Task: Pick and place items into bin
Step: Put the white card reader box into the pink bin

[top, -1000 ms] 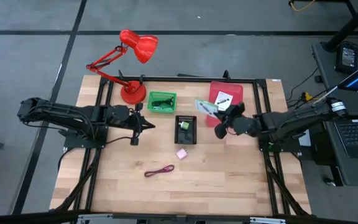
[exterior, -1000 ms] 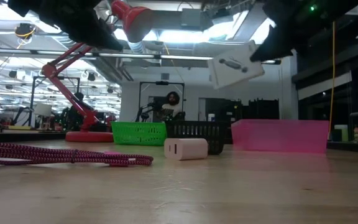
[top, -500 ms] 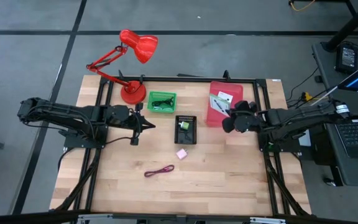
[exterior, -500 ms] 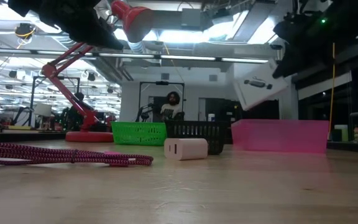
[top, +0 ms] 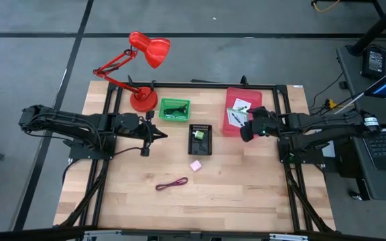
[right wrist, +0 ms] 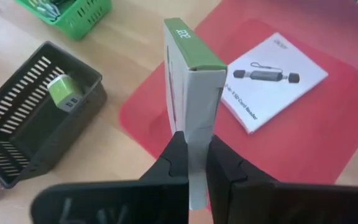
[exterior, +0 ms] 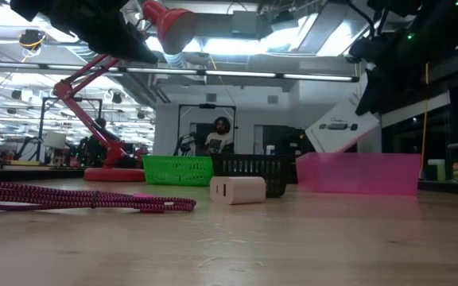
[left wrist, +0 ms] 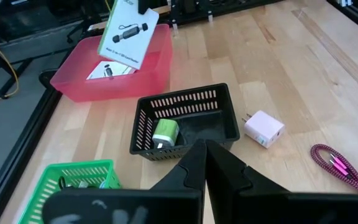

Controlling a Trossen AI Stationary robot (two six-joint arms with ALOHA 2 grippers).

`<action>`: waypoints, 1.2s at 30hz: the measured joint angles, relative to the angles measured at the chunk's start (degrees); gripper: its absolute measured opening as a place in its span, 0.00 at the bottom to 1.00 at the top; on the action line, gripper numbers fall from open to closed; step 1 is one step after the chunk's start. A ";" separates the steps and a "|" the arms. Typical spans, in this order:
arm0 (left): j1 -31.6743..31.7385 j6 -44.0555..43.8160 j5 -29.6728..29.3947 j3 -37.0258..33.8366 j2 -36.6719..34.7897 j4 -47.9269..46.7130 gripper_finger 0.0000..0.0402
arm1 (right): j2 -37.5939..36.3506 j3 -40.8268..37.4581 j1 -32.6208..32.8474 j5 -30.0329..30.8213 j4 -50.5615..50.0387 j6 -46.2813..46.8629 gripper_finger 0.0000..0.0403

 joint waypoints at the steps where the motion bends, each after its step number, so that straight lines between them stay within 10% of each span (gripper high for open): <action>1: 0.00 0.00 0.00 0.00 0.00 -0.02 0.01 | 0.00 0.00 -0.60 -0.65 0.03 0.00 0.03; 26: 0.00 0.96 -0.02 0.00 0.00 0.15 0.01 | 6.96 0.00 -9.09 -12.01 2.38 -0.33 0.03; 36: 0.00 0.83 0.00 0.00 0.00 0.15 0.01 | 11.01 0.07 -10.83 -11.99 2.19 -3.76 0.18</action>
